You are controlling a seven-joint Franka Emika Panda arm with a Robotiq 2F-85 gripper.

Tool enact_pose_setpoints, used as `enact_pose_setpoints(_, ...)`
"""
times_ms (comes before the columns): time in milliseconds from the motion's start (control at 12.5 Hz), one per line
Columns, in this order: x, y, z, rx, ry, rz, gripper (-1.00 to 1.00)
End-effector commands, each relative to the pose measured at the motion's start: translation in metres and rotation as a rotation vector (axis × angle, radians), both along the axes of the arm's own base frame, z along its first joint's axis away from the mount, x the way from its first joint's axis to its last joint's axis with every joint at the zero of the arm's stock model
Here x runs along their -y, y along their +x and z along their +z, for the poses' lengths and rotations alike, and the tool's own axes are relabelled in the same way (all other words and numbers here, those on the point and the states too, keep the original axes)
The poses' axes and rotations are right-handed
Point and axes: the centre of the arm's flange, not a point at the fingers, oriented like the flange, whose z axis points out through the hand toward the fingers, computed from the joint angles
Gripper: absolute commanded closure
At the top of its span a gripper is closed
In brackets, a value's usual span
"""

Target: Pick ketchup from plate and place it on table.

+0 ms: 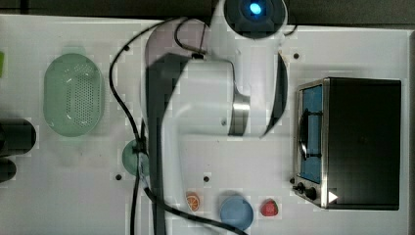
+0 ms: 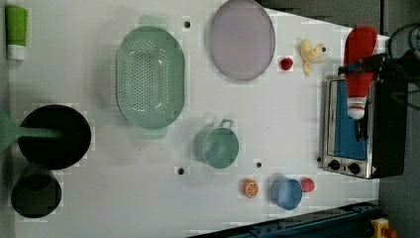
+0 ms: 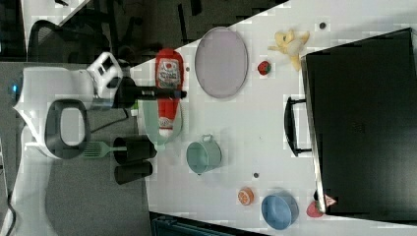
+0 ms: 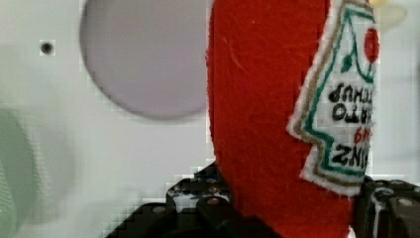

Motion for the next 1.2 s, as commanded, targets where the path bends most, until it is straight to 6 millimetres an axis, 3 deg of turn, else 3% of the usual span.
enact_pose_setpoints(80,0.025,-0.033,-0.070,-0.112,-0.003,-0.094,-0.24)
enact_pose_setpoints(640,0.022,-0.087,-0.195,-0.101,-0.007,-0.106,-0.24)
enact_pose_setpoints(720,0.021,-0.092,-0.212,-0.115,-0.005,-0.105,-0.29)
enact_pose_setpoints(880,0.020,-0.103,-0.246,-0.166,0.000,-0.106,-0.71)
enact_pose_setpoints(960,0.019,-0.104,-0.258,-0.175,0.002,-0.105,-0.93)
enact_pose_setpoints(1040,0.019,-0.103,-0.261,-0.164,0.002,-0.106,-1.00)
enact_pose_setpoints(1200,0.019,-0.093,-0.242,-0.130,-0.001,-0.108,-1.00)
